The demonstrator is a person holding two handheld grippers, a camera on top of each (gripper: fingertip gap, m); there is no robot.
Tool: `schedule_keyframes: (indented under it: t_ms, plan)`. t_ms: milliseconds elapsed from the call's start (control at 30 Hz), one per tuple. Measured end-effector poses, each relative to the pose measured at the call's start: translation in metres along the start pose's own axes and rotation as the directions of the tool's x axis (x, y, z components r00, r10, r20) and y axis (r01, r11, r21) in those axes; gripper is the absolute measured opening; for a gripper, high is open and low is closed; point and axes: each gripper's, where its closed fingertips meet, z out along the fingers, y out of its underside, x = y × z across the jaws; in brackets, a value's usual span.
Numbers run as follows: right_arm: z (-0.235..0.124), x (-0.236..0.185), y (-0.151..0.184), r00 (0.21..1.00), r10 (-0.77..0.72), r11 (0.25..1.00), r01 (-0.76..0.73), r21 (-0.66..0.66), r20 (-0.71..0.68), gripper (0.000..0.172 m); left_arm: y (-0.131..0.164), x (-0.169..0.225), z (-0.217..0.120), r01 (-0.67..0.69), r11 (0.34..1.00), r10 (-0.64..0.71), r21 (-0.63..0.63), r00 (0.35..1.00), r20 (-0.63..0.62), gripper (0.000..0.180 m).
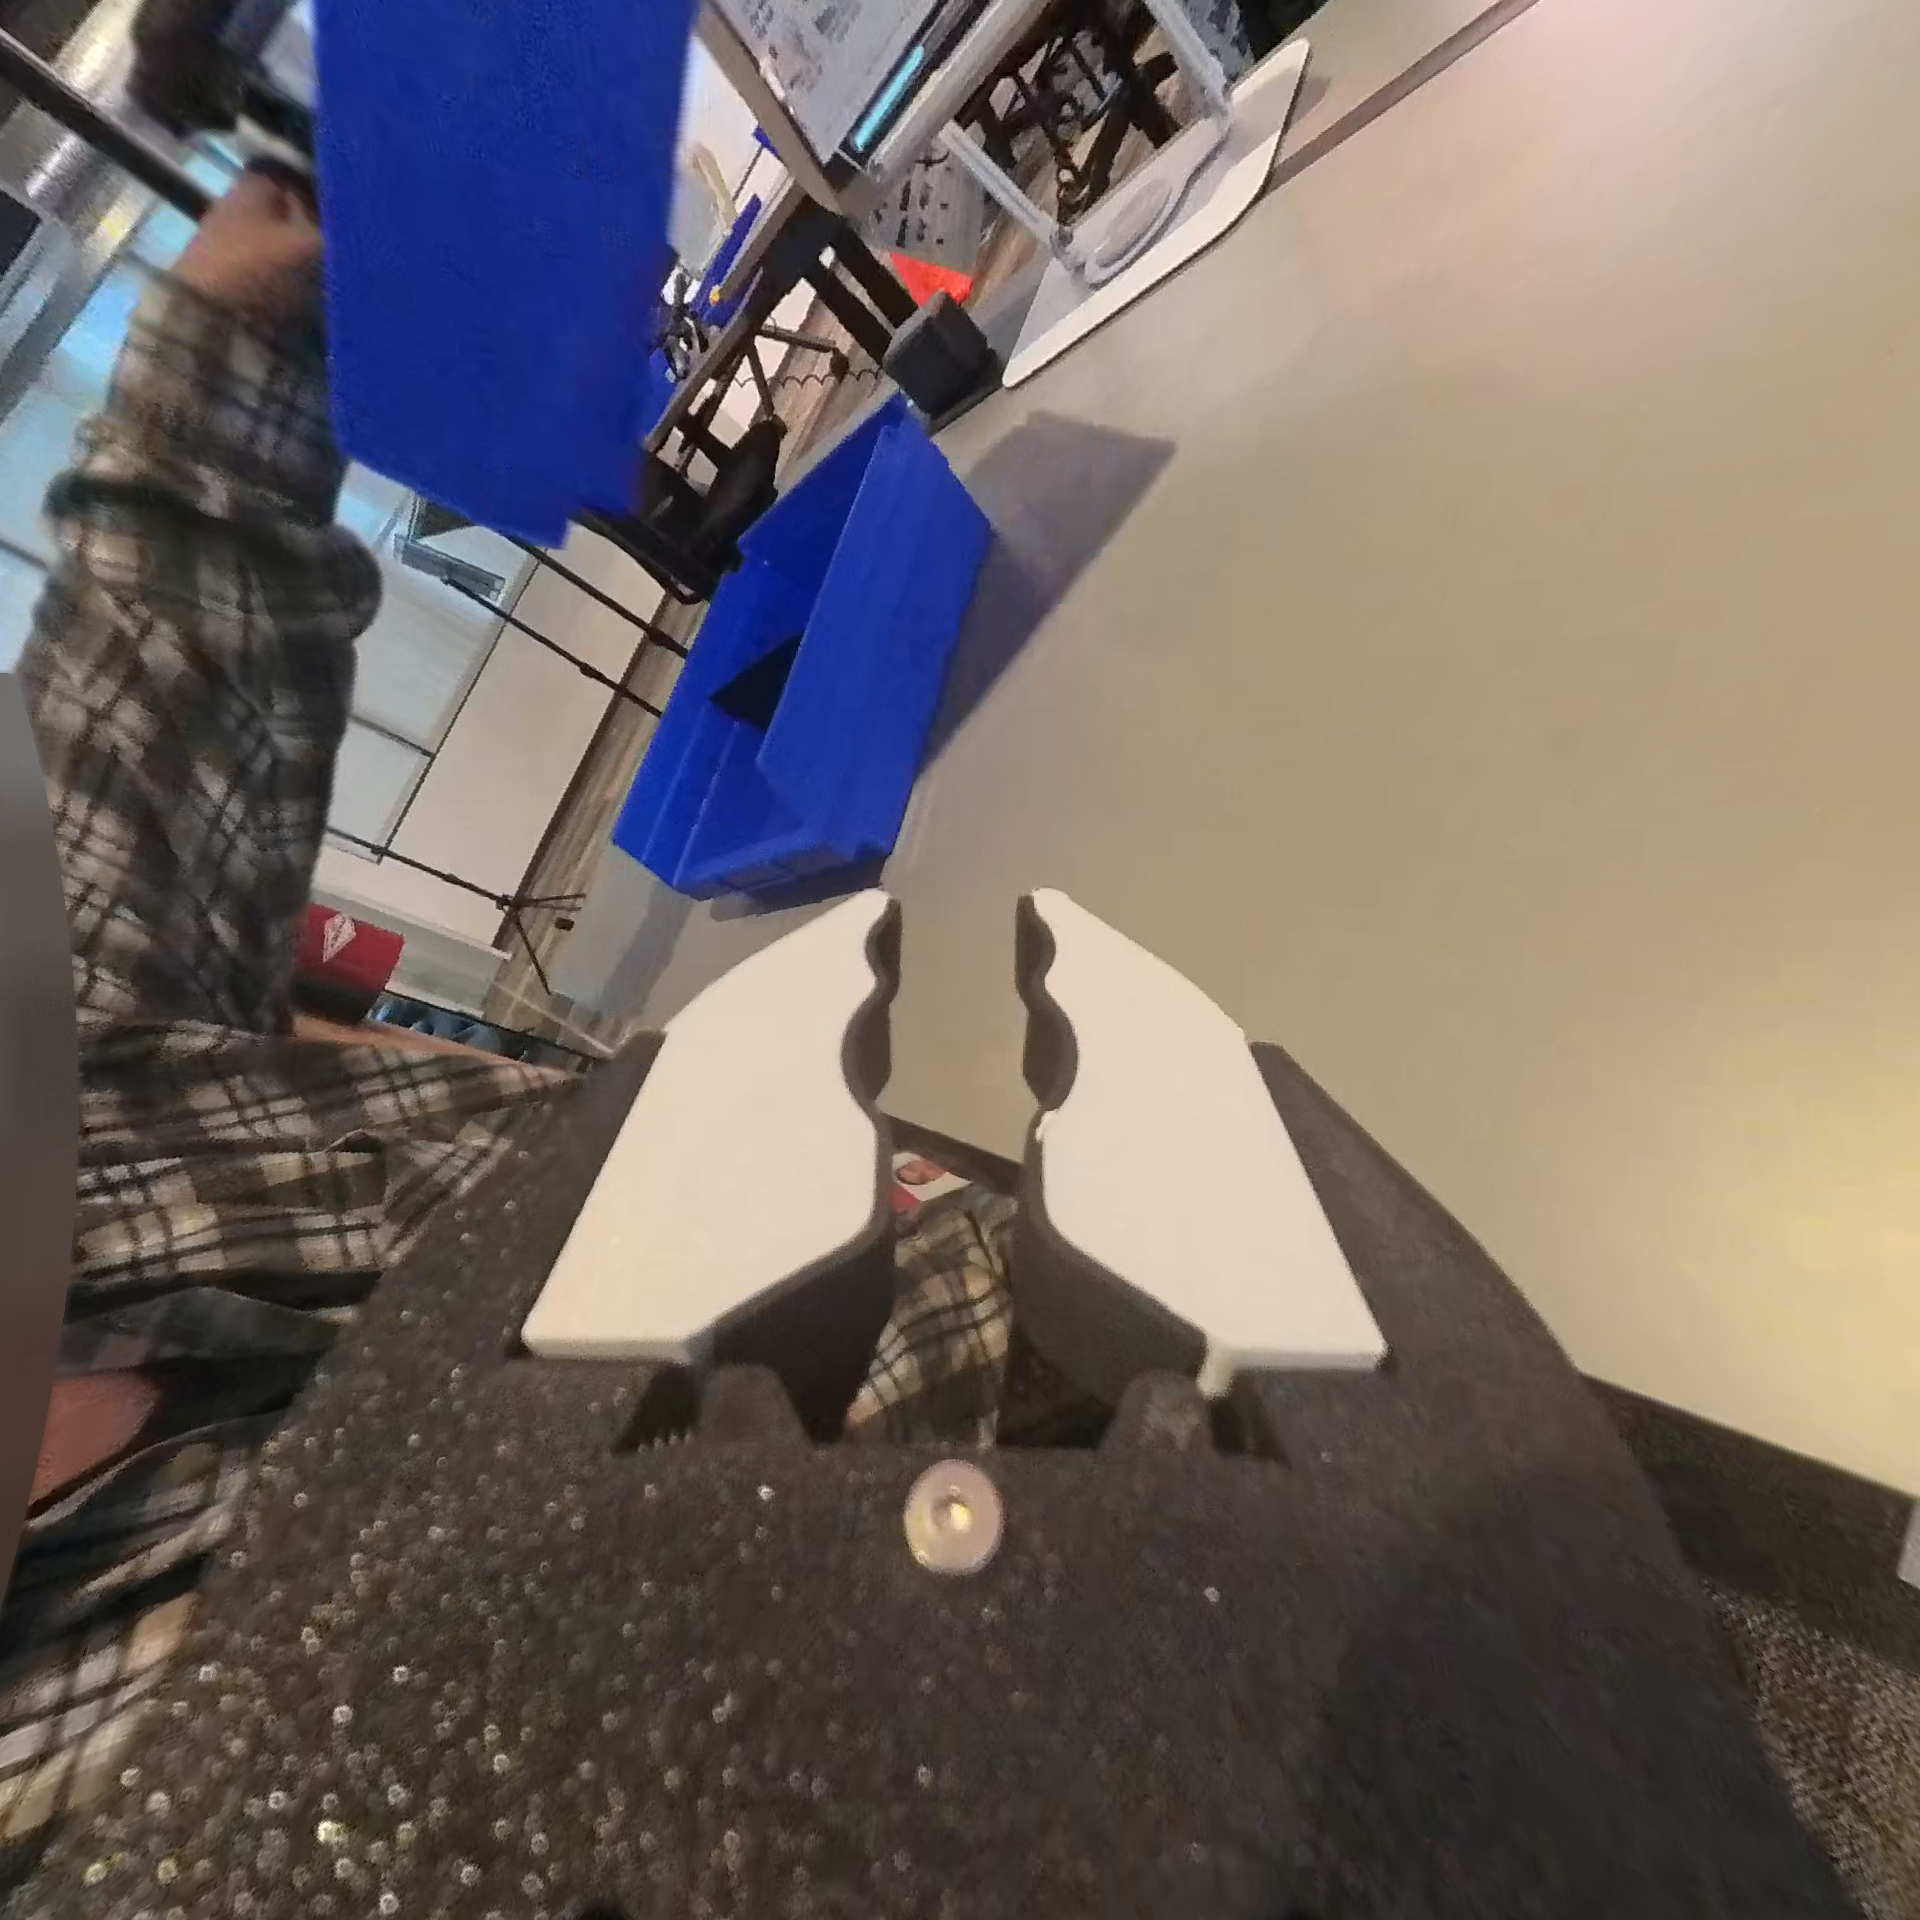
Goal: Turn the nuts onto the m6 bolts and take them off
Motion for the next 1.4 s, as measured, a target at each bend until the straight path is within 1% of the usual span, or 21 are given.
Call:
schedule_keyframes:
  t_ms: [100, 167, 267, 333, 400, 467, 567, 600, 700, 733, 767, 867, 900, 1000, 1067, 1100, 1167, 1267, 1300, 1367, 1400]
  plan:
    - [-0.011, 0.001, 0.002, 1.000, 0.005, 1.000, -0.004, 0.015, -0.011, 0.021, -0.049, 0.063, 0.051, -0.214, 0.973, 0.214, -0.089, 0.977, -0.008, 0.004]
    - [-0.019, 0.001, 0.004, 1.000, -0.002, 1.000, 0.002, 0.018, -0.024, 0.021, -0.068, 0.103, 0.094, -0.333, 0.930, 0.331, -0.158, 0.943, -0.040, 0.004]
    - [-0.032, 0.004, 0.007, 0.997, -0.020, 1.000, 0.021, 0.006, -0.068, 0.022, -0.082, 0.150, 0.157, -0.479, 0.841, 0.475, -0.252, 0.876, -0.080, 0.004]
    - [-0.039, 0.007, 0.007, 0.995, -0.028, 1.000, 0.028, -0.002, -0.100, 0.024, -0.086, 0.170, 0.192, -0.542, 0.782, 0.543, -0.306, 0.835, -0.091, 0.003]
    - [-0.044, 0.007, 0.008, 0.993, -0.034, 0.999, 0.033, -0.011, -0.109, 0.026, -0.087, 0.183, 0.219, -0.581, 0.735, 0.588, -0.351, 0.803, -0.098, 0.003]
    - [-0.046, 0.009, 0.009, 0.991, -0.049, 0.999, 0.046, -0.028, -0.125, 0.026, -0.089, 0.190, 0.238, -0.603, 0.706, 0.613, -0.372, 0.783, -0.108, 0.004]
    - [-0.044, 0.013, 0.011, 0.983, -0.095, 0.994, 0.086, -0.067, -0.155, 0.029, -0.089, 0.200, 0.256, -0.608, 0.708, 0.590, -0.360, 0.789, -0.171, 0.003]
    - [-0.041, 0.014, 0.010, 0.982, -0.105, 0.992, 0.093, -0.081, -0.157, 0.030, -0.090, 0.202, 0.261, -0.619, 0.702, 0.598, -0.351, 0.781, -0.182, 0.004]
    - [-0.034, 0.020, 0.002, 0.976, -0.127, 0.988, 0.108, -0.112, -0.179, 0.034, -0.090, 0.205, 0.272, -0.631, 0.705, 0.596, -0.323, 0.774, -0.213, 0.005]
    - [-0.031, 0.022, -0.002, 0.973, -0.133, 0.986, 0.111, -0.127, -0.188, 0.035, -0.091, 0.204, 0.274, -0.625, 0.716, 0.589, -0.312, 0.780, -0.211, 0.008]
    - [-0.028, 0.025, -0.007, 0.968, -0.147, 0.982, 0.118, -0.150, -0.204, 0.038, -0.094, 0.202, 0.276, -0.618, 0.730, 0.588, -0.293, 0.786, -0.193, 0.019]
    - [-0.022, 0.041, -0.037, 0.927, -0.217, 0.967, 0.161, -0.199, -0.304, 0.043, -0.107, 0.193, 0.269, -0.595, 0.772, 0.584, -0.223, 0.803, -0.121, 0.057]
    - [-0.019, 0.049, -0.049, 0.914, -0.224, 0.964, 0.156, -0.215, -0.339, 0.044, -0.112, 0.188, 0.262, -0.585, 0.786, 0.581, -0.201, 0.810, -0.086, 0.066]
    - [-0.009, 0.087, -0.084, 0.845, -0.254, 0.947, 0.120, -0.297, -0.471, 0.045, -0.125, 0.173, 0.223, -0.554, 0.828, 0.555, -0.084, 0.832, -0.011, 0.081]
    - [0.001, 0.117, -0.101, 0.803, -0.263, 0.929, 0.061, -0.365, -0.535, 0.049, -0.127, 0.169, 0.184, -0.518, 0.855, 0.518, 0.030, 0.855, -0.010, 0.087]
    - [0.008, 0.130, -0.103, 0.799, -0.251, 0.915, 0.012, -0.402, -0.547, 0.050, -0.124, 0.168, 0.163, -0.501, 0.861, 0.505, 0.090, 0.863, -0.021, 0.088]
    - [0.022, 0.151, -0.101, 0.799, -0.236, 0.870, -0.079, -0.486, -0.553, 0.052, -0.108, 0.165, 0.120, -0.482, 0.855, 0.498, 0.193, 0.866, -0.038, 0.088]
    - [0.037, 0.173, -0.090, 0.795, -0.240, 0.775, -0.189, -0.603, -0.557, 0.051, -0.063, 0.157, 0.066, -0.465, 0.830, 0.502, 0.309, 0.864, -0.048, 0.087]
    - [0.039, 0.179, -0.086, 0.788, -0.251, 0.739, -0.219, -0.637, -0.563, 0.040, -0.045, 0.155, 0.052, -0.451, 0.823, 0.499, 0.345, 0.864, -0.060, 0.086]
    - [0.042, 0.187, -0.082, 0.784, -0.271, 0.673, -0.260, -0.693, -0.558, 0.004, -0.007, 0.151, 0.030, -0.421, 0.810, 0.494, 0.408, 0.865, -0.086, 0.084]
    - [0.043, 0.188, -0.082, 0.791, -0.284, 0.642, -0.263, -0.720, -0.542, 0.004, 0.011, 0.148, 0.021, -0.407, 0.802, 0.489, 0.437, 0.867, -0.090, 0.083]
